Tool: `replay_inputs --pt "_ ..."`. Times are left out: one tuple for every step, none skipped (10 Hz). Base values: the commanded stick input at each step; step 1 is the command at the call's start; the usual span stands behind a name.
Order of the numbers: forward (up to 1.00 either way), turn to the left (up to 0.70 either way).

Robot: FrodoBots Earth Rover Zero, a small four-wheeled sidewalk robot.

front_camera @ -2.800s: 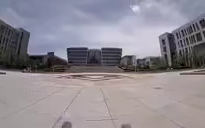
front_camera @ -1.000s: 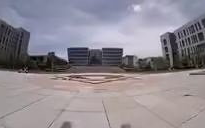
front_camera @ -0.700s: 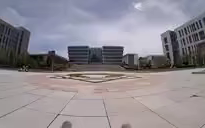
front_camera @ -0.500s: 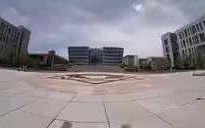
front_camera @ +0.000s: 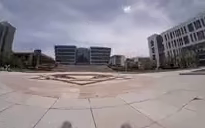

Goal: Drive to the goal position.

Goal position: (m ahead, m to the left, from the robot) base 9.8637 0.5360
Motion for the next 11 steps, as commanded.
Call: replay_inputs --pt "0.7 -0.33" --pt "0.7 -0.33" --pt "0.7 -0.01" --pt "0.7 0.0" --pt "0.7 0.0" --pt "0.7 0.0" --pt "0.7 0.0" --pt "0.7 0.0" --pt "0.7 0.0" --pt "0.7 0.0" --pt "0.7 0.0"
